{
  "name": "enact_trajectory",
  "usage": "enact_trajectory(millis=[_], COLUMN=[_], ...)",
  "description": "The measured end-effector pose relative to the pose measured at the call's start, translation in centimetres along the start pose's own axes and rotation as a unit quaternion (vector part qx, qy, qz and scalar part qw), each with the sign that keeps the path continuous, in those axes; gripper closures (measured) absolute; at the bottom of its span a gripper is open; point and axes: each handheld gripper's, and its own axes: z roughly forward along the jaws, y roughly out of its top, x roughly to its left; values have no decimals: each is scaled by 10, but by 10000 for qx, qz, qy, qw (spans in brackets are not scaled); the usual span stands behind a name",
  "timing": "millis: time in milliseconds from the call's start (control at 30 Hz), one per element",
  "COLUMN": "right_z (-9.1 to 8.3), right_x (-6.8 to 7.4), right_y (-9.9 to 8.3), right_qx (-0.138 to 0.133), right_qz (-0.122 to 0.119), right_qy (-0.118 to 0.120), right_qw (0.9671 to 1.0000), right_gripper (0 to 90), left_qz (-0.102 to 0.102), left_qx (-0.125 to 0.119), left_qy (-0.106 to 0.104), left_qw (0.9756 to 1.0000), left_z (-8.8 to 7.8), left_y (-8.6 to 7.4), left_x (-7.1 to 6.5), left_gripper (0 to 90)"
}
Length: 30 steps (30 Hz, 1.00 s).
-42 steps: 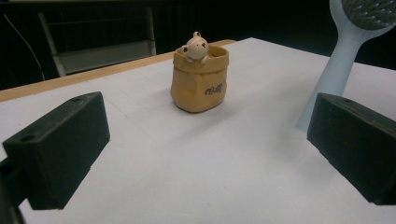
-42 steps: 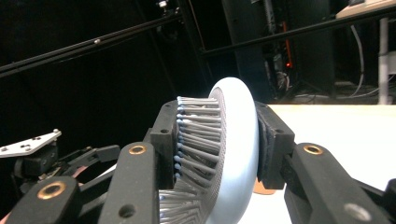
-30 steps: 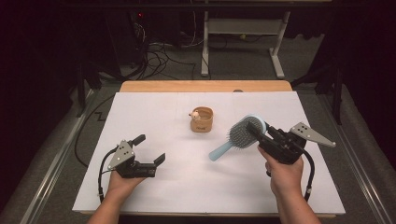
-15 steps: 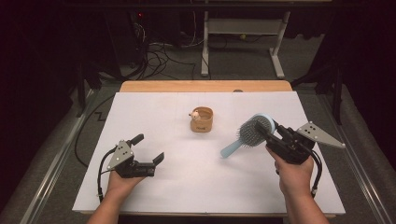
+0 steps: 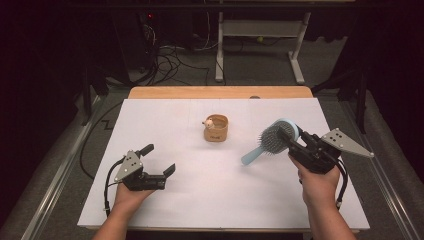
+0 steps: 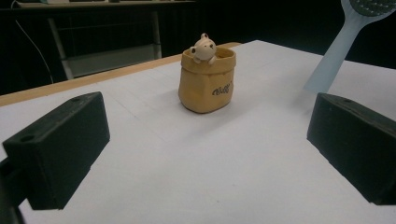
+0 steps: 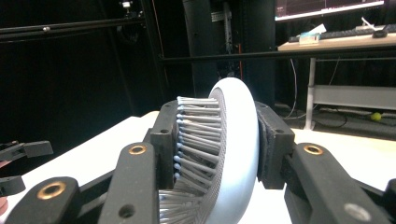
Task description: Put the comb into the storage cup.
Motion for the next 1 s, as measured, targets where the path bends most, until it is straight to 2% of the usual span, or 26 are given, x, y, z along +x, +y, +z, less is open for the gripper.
enact_trajectory(millis=[233, 567, 733, 1000], right_z=[1, 5, 7, 10], right_x=[2, 4, 5, 8], right_y=[4, 11, 17, 26], right_qx=[-65, -113, -184, -271], right_qz=[-96, -86, -53, -67], right_qy=[-38, -32, 3, 13], right_qw=[9999, 9999, 9998, 9996], right_gripper=[600, 600, 600, 600], left_qz=[4, -28, 76, 36], left_qx=[24, 24, 43, 13], left_qy=[-15, -46, -75, -107], left_qw=[10000, 10000, 9999, 9999], left_z=[0, 1, 1, 0], left_y=[0, -1, 0, 0], left_x=[0, 0, -2, -2], left_gripper=[0, 0, 0, 0])
